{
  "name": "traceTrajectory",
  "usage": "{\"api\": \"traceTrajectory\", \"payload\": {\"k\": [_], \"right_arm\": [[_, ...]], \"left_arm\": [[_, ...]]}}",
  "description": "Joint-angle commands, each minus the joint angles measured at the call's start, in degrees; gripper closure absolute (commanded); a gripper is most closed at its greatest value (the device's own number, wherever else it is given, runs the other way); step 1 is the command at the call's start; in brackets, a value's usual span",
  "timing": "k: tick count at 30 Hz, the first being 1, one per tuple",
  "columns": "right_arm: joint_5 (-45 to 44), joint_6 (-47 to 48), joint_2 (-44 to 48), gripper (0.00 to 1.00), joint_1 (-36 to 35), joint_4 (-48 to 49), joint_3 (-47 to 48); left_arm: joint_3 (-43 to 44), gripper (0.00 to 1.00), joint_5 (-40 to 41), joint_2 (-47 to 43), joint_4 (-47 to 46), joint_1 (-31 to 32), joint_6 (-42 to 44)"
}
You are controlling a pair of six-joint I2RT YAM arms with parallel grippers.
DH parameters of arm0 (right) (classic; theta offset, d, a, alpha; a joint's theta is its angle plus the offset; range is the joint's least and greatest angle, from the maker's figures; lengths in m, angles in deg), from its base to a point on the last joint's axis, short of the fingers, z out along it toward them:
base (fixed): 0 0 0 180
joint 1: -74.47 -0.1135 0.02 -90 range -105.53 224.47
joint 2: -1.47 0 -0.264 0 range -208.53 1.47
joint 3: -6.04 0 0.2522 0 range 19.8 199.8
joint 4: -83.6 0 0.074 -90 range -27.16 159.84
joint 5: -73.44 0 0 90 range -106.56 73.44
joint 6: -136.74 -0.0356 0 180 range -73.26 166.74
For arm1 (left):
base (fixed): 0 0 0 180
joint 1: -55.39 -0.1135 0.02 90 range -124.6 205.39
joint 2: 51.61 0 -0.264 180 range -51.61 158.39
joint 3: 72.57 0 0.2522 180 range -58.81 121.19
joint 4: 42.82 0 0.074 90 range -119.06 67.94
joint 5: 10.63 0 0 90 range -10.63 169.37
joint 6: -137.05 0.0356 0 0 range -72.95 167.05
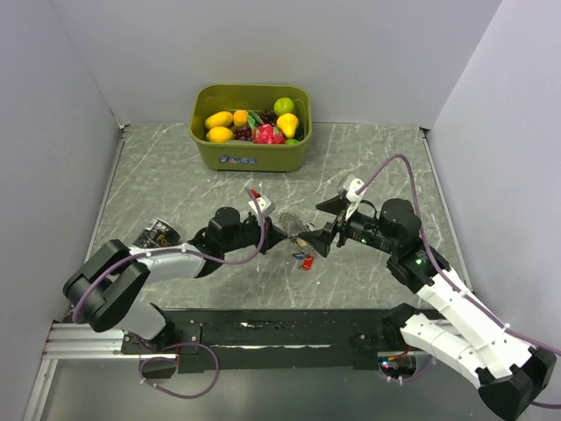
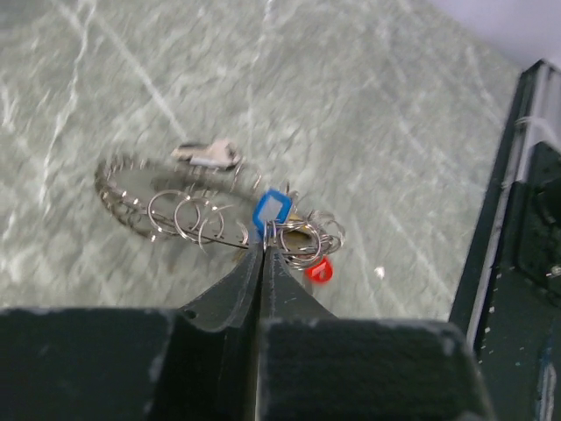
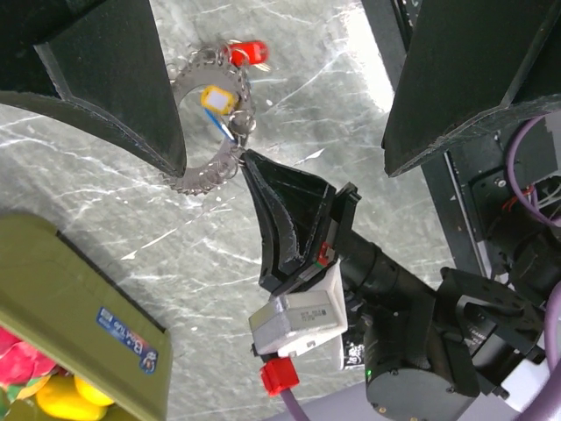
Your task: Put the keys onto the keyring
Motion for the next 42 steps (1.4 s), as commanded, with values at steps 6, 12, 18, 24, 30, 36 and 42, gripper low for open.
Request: {"api": "traceTrajectory", "payload": {"k": [6, 12, 18, 24, 30, 36, 42], "right_arm": [[2.3, -1.3, -2.6, 0.0, -0.1, 4.4, 0.6], [3.6, -1.2, -4.1, 0.0, -0.1, 4.7, 1.2], [3.4, -1.2, -3.9, 0.0, -0.2, 4.1, 1.8], [3.7, -2.8, -4.1, 0.0, -0.2, 4.6, 1.5], [4.7, -3.8, -5.6, 0.0, -0.1, 6.7, 1.8], [4.3, -3.9, -6.9, 0.0, -0.1, 5.6, 3.3], [2.7, -4.1, -7.3, 0.0, -0.1, 5.1, 3.4]], "left_arm": [[-3.3, 0.97, 8.4, -5.5, 3.9, 0.1, 0.4], [-3.5, 0.75, 10.5, -7.6, 6.1, 0.1, 0.4], [-5.8, 0.36, 15.6, -13.5, 4.6, 0.1, -0.7], [-5.8, 0.02, 20.0, -20.3, 5.3, -0.3, -3.4], [-3.8, 0.04, 20.8, -24.1, 7.8, -2.0, -5.6], [-1.3, 0.04, 12.7, -21.9, 10.0, -5.8, -8.6], [0.7, 0.03, 4.7, -15.1, 10.6, -13.6, -17.3]]}}
